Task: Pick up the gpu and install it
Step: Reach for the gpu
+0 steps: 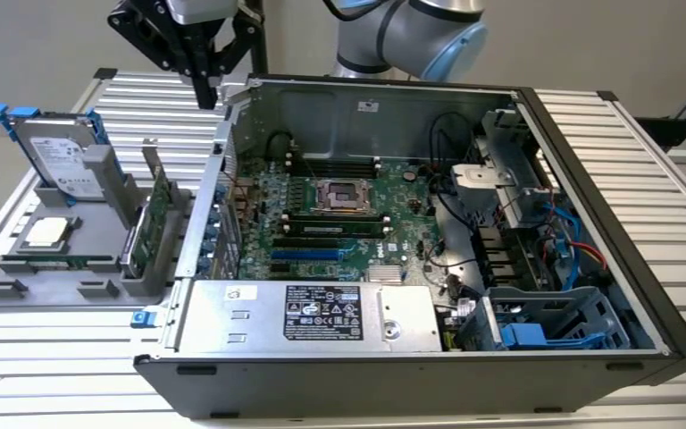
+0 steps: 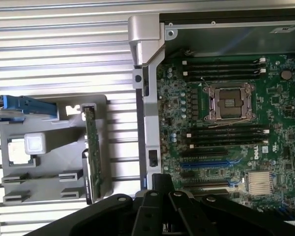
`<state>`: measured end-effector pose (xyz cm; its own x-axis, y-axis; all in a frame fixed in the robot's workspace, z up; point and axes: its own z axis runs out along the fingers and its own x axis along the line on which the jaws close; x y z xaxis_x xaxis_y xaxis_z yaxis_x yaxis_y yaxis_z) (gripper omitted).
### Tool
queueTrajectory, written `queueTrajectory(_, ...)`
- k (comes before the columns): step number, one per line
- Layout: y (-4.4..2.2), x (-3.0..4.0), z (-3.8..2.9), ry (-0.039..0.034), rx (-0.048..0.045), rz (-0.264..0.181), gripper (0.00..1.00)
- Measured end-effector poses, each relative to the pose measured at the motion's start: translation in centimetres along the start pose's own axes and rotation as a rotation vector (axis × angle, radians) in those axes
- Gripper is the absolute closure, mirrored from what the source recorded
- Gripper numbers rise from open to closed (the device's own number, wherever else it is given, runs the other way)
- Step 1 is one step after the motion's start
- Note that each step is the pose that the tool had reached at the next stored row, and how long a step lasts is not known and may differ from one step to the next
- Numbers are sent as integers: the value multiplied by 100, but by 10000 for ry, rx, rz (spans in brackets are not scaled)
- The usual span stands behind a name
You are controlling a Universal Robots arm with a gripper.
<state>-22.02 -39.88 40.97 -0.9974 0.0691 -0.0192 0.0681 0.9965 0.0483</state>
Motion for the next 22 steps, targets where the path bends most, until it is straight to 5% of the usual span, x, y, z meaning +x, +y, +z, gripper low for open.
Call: queueTrajectory(22, -18, 260, -6, 0, -1, -10, 100)
